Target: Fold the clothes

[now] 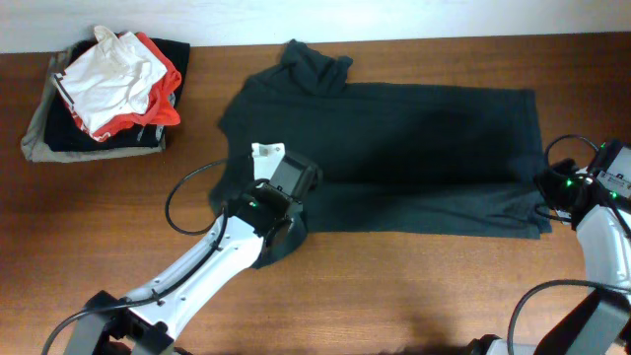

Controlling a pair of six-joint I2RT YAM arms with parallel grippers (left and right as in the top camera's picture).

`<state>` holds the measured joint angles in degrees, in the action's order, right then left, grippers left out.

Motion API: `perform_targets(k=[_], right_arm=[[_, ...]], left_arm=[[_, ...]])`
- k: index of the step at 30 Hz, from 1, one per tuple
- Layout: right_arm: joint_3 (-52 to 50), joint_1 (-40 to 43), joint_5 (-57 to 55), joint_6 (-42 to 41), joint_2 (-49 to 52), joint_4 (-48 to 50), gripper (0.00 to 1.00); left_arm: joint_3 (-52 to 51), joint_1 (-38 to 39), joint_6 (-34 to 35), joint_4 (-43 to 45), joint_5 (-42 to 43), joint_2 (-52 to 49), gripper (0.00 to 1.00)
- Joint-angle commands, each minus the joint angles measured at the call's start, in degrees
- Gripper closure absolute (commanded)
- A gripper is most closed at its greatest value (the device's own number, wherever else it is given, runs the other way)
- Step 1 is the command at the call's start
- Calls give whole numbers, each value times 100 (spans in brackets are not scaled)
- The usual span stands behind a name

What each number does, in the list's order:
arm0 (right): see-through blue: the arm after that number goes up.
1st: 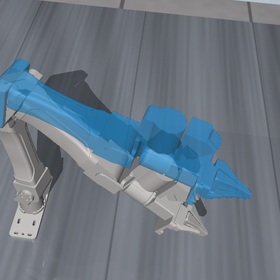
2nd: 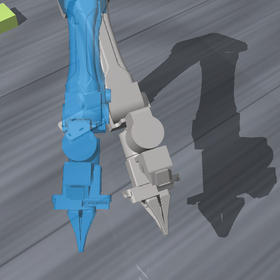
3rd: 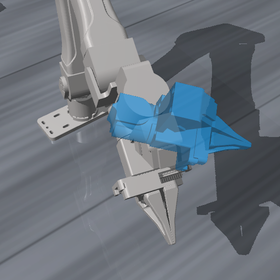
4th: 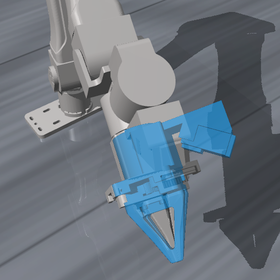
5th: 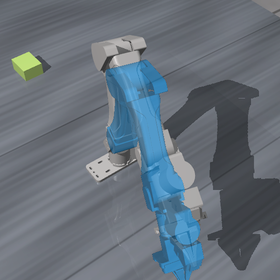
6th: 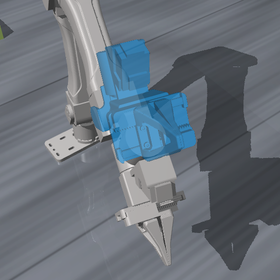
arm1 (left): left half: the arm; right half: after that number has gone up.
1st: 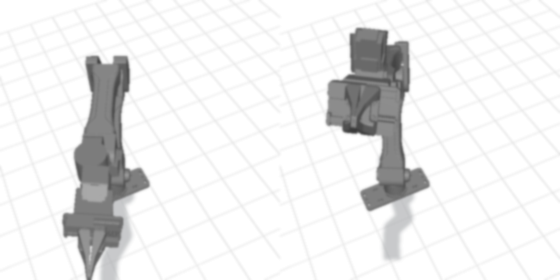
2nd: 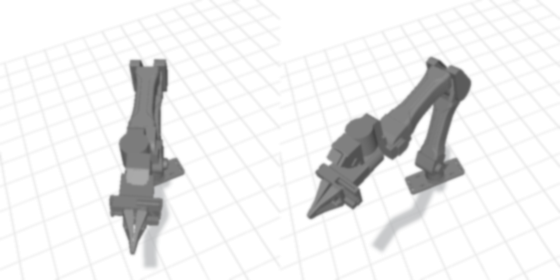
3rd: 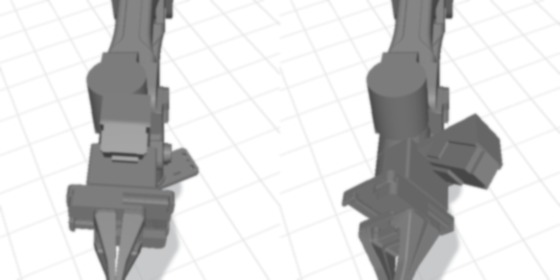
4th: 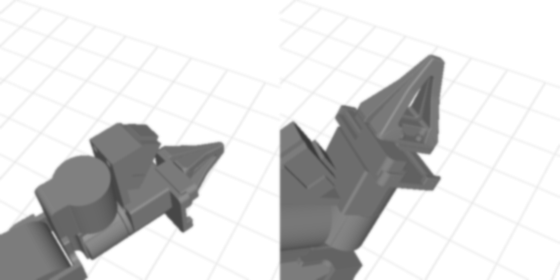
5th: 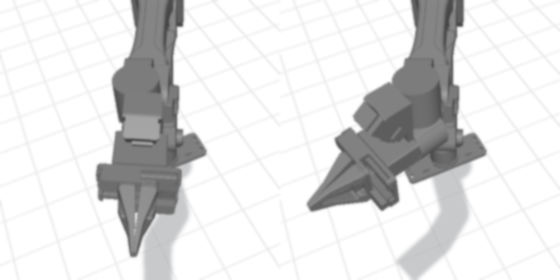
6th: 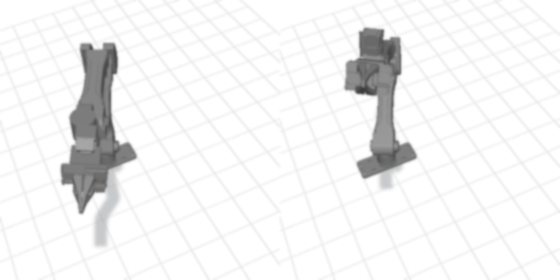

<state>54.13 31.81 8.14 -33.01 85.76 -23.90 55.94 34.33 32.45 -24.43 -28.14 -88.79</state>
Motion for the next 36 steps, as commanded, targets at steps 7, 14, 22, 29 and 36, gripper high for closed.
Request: perform_targets(k=[7,14,22,29,36], right_arm=[[79,-37,-111,-52,278,144,96],[79,-72,-146,-52,282,348,96],[79,-597,-595,-48,282,833,21],[323,-535,-603,125,195,470,1],[1104,-522,83,168,74,-892,1]], left_arm=[[68,-63,28,428,-13,-623,84],[68,-63,-48,1032,-17,-839,81],[68,-85,-278,1233,-22,-894,74],[114,-85,-708,1064,-15,-660,53],[188,-76,-1202,-66,1604,385,52]])
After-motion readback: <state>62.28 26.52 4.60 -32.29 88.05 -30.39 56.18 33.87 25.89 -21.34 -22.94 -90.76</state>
